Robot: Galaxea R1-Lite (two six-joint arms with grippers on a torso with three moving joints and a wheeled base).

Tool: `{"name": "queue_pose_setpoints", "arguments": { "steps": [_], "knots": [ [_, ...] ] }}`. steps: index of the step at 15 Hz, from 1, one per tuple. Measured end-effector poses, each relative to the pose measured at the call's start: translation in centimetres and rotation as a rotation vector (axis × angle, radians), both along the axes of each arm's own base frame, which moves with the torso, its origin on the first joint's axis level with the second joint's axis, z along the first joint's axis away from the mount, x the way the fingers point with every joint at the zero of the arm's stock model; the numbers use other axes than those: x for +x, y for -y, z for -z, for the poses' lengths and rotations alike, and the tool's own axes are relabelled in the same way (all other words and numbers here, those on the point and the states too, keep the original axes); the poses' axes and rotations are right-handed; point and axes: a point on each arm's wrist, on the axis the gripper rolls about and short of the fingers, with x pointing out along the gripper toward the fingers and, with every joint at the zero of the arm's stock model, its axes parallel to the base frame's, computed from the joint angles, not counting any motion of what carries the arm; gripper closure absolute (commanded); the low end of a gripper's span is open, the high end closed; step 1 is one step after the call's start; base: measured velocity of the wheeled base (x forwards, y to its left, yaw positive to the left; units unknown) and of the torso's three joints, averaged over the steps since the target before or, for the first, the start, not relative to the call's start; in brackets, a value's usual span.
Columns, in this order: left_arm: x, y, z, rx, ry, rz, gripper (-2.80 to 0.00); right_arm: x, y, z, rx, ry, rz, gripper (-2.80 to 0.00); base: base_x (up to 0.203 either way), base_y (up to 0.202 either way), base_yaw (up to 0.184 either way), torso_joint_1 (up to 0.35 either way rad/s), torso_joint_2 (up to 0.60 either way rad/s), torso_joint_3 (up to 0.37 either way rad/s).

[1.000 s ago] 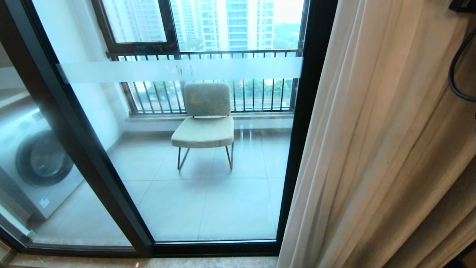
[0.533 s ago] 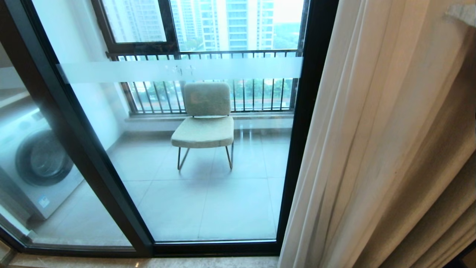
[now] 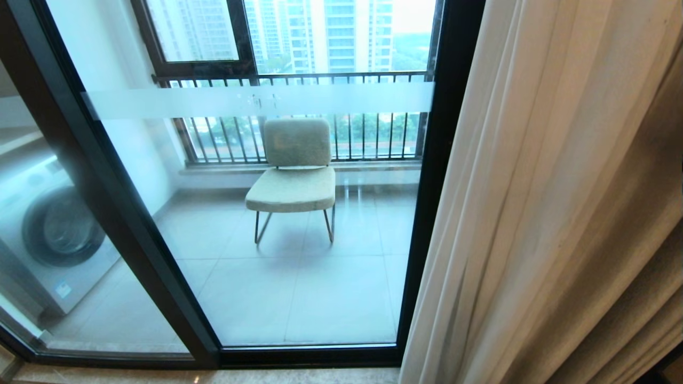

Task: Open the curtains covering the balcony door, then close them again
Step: Pull the inner curtains open on both sides

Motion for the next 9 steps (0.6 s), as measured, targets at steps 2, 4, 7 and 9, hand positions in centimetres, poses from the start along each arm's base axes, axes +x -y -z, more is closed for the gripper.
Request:
{"name": "queue_pose_setpoints", "arguments": {
  "steps": [2, 4, 7, 9],
  "knots": [
    [0.0, 0.0, 0.0, 0.0, 0.0, 0.0, 0.0, -0.8, 0.0, 0.4, 0.001, 0.002, 0.0, 0.0, 0.0, 0.0, 0.0, 0.0, 0.0, 0.0],
    [0.0, 0.0, 0.0, 0.0, 0.0, 0.0, 0.0, -1.5, 0.0, 1.0, 0.002, -0.001, 0.001, 0.0, 0.0, 0.0, 0.0, 0.0, 0.0, 0.0],
    [0.0, 0.0, 0.0, 0.0, 0.0, 0.0, 0.0, -2.7, 0.0, 2.3, 0.021, -0.018, 0.003, 0.0, 0.0, 0.0, 0.0, 0.0, 0.0, 0.0],
    [0.0, 0.0, 0.0, 0.0, 0.0, 0.0, 0.0, -3.6, 0.0, 3.8, 0.037, -0.039, 0.025, 0.0, 0.0, 0.0, 0.0, 0.0, 0.0, 0.0]
  ]
}}
